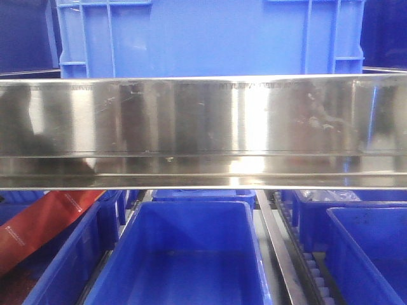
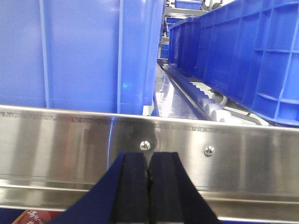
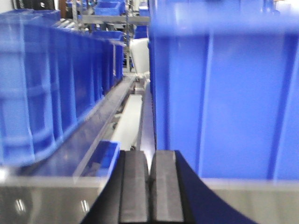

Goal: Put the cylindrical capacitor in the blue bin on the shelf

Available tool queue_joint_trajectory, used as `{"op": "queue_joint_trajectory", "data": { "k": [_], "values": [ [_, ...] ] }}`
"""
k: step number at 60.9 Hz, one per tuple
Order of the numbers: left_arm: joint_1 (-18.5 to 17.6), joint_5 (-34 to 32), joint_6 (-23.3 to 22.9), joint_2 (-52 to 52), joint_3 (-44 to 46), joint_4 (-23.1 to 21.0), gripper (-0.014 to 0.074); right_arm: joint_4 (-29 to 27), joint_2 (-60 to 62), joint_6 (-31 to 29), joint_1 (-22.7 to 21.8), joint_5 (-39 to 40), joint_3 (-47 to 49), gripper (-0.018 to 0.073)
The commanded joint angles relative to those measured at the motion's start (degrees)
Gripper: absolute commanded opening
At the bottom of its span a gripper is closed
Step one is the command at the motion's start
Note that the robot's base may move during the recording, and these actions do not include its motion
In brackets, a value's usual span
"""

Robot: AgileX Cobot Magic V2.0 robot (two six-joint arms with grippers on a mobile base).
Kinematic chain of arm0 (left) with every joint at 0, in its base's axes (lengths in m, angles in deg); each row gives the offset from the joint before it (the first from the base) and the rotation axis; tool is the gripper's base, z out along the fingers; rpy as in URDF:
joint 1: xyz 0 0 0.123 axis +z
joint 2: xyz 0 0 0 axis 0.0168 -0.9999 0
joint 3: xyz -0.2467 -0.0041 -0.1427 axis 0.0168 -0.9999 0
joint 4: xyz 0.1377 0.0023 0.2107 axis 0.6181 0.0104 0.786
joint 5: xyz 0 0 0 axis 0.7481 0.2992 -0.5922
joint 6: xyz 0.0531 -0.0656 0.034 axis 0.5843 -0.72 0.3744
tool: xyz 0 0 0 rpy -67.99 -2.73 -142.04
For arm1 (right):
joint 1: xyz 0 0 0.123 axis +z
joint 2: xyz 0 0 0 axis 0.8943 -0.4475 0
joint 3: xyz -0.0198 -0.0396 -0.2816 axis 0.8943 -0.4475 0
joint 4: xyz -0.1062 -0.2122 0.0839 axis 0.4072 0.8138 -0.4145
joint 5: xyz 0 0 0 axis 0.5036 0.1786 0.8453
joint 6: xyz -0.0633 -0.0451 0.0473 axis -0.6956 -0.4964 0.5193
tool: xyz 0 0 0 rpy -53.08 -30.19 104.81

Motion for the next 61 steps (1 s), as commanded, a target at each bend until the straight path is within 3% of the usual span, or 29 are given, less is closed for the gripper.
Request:
{"op": "queue_joint_trajectory", "data": {
  "k": [1, 11, 61],
  "values": [
    [0.1, -1.2, 0.1, 0.3, 0.0, -0.4, -0.0111, 0.5, 2.7, 0.3, -0.3, 2.0, -4.2, -0.0162],
    [0.1, -1.2, 0.1, 0.3, 0.0, -0.4, -0.0111, 1.0, 2.7, 0.3, -0.4, 6.5, -7.2, -0.0162],
    [0.1, -1.2, 0.1, 0.3, 0.0, -0.4, -0.0111, 1.0, 2.7, 0.3, -0.4, 6.4, -7.2, -0.0162]
  ]
}}
